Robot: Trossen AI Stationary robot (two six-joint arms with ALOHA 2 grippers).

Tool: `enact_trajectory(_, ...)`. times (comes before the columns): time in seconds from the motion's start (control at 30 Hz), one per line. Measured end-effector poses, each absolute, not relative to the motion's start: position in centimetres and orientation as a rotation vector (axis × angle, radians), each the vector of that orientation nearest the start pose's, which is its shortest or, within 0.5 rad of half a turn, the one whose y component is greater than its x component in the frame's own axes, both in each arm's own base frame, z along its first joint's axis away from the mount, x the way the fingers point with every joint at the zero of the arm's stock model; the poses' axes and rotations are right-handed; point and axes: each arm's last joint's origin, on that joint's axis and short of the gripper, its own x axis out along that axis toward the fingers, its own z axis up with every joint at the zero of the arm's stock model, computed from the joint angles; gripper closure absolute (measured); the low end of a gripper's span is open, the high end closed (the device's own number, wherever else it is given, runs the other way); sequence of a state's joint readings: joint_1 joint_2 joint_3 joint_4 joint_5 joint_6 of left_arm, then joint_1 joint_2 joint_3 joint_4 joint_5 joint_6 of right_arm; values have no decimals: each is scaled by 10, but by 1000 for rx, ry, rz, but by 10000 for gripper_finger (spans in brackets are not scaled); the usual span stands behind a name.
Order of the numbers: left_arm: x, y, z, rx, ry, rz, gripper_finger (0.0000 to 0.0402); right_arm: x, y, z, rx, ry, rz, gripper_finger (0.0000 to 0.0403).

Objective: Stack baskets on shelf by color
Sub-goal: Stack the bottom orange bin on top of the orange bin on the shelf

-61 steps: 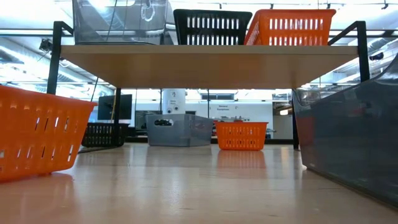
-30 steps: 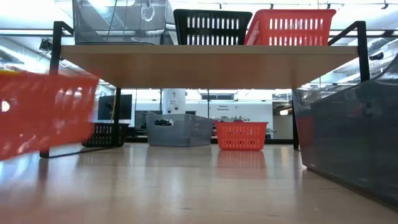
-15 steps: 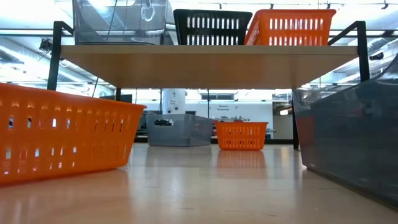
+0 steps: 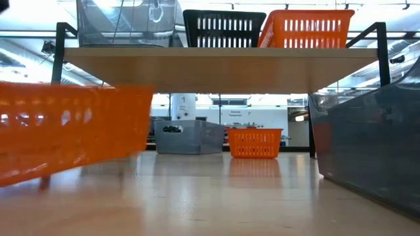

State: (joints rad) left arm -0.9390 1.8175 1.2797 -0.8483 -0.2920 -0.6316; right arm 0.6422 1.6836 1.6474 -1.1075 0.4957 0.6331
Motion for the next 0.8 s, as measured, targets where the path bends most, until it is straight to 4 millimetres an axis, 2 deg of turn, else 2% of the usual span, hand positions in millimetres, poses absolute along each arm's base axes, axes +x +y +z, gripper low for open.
enact_trajectory(0.33, 214, -269, 186, 341, 1168, -179, 225, 277, 190, 332, -33, 940, -173, 325)
enact_trajectory(0.63, 214, -279, 206, 506, 1039, -175, 225, 277, 190, 332, -33, 940, -173, 325)
enact_trajectory(0.8, 215, -268, 191, 505, 1094, -155, 225, 277, 190, 332, -33, 940, -173, 325)
